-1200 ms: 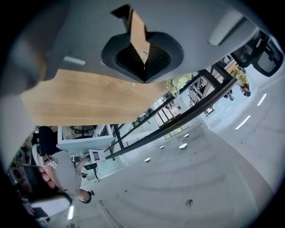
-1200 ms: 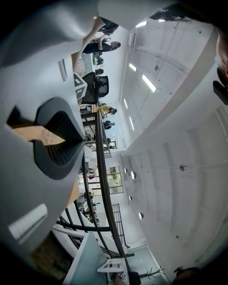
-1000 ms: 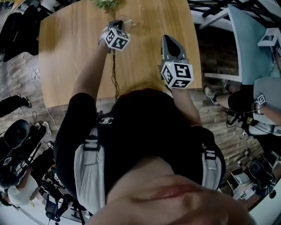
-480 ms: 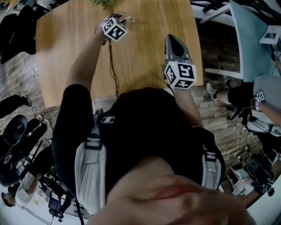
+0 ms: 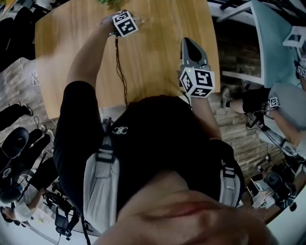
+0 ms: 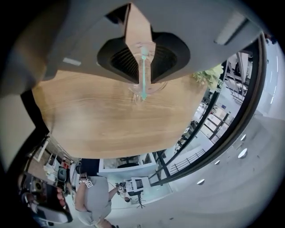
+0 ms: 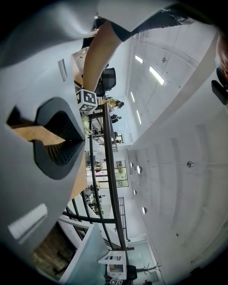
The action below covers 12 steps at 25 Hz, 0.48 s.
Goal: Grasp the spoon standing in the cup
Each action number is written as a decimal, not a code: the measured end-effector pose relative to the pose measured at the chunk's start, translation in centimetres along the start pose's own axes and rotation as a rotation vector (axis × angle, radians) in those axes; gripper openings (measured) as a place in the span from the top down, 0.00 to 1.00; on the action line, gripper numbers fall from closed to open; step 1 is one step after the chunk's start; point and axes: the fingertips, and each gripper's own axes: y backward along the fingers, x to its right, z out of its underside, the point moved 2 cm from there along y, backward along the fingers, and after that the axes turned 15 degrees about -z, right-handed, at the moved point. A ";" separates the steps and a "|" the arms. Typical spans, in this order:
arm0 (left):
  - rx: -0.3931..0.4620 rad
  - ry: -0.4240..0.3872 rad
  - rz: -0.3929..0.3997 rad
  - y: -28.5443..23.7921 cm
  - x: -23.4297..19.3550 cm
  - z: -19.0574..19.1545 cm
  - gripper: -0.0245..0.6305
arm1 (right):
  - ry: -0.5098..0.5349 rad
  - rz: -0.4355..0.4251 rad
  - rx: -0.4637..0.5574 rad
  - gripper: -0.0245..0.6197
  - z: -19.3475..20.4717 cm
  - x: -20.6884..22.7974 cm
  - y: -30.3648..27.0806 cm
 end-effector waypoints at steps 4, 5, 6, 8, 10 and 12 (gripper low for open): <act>0.001 0.005 0.045 -0.6 0.3 -0.8 0.82 | -0.015 0.009 -0.009 0.96 0.7 1.0 -0.2; -0.011 0.000 0.058 -1.0 0.4 -0.6 0.82 | -0.017 0.010 -0.012 0.96 0.9 1.2 -0.4; -0.022 -0.014 0.069 -1.4 0.6 -0.4 0.82 | -0.018 0.011 -0.015 0.96 1.1 1.3 -0.6; -0.034 -0.047 0.083 -2.0 0.7 -0.2 0.82 | -0.024 0.014 -0.021 0.96 1.2 1.5 -0.8; -0.035 -0.062 0.087 -2.2 0.5 -0.4 0.83 | -0.028 0.017 -0.022 0.96 1.1 1.7 -1.0; -0.027 -0.073 0.079 -1.9 0.2 -1.0 0.92 | -0.030 0.019 -0.019 0.96 0.9 2.0 -1.2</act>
